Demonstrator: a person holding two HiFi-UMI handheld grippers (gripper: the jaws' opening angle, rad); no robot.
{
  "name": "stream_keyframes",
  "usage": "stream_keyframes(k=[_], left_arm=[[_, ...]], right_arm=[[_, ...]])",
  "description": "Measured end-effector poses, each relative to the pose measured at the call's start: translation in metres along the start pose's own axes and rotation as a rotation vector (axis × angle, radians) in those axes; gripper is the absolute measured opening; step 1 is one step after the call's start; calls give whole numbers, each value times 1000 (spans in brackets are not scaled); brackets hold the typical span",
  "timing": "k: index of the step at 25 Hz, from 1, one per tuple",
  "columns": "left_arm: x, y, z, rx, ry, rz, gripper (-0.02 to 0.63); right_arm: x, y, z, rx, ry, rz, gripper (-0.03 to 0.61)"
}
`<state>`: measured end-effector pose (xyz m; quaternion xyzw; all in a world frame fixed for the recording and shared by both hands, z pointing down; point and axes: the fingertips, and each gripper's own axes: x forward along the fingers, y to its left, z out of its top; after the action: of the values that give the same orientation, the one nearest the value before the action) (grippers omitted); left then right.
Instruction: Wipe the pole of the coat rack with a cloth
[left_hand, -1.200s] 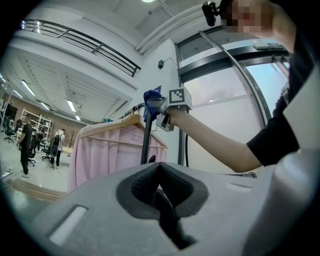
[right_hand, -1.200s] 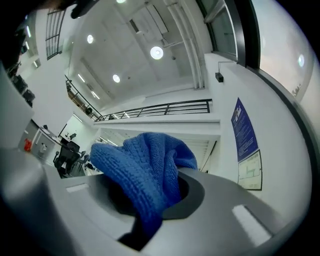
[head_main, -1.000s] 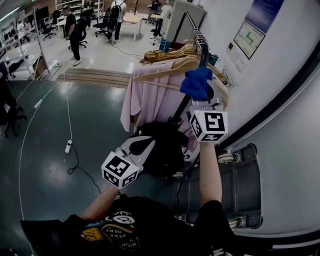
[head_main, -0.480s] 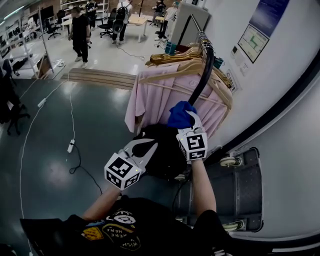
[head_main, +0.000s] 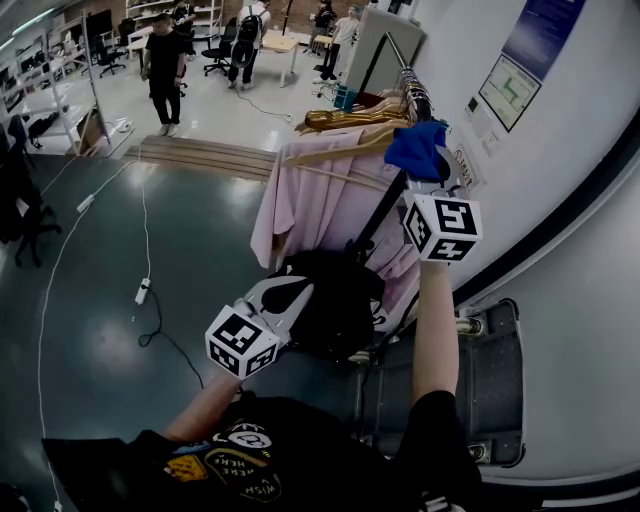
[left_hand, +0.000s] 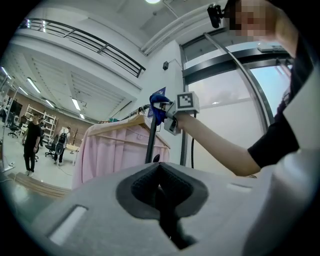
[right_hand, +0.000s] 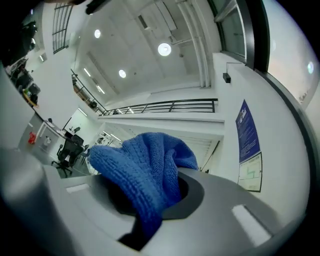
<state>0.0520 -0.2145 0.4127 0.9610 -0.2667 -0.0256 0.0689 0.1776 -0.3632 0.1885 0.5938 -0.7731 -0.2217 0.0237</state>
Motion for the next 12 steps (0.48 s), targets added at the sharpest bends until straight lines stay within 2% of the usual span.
stream_keyframes(k=[3, 6, 10, 12], left_arm=[[1, -1, 2, 4, 1, -4, 0], [1, -2, 1, -3, 1, -3, 0], [1, -1, -3, -17, 5, -3, 0], [2, -1, -2, -17, 6, -3, 0]], right_arm=[[23, -31, 14, 84, 29, -17, 34], [24, -32, 17, 127, 11, -7, 34], [-12, 3, 4, 23, -83, -8, 35], [-30, 32, -25, -2, -49, 34, 35]])
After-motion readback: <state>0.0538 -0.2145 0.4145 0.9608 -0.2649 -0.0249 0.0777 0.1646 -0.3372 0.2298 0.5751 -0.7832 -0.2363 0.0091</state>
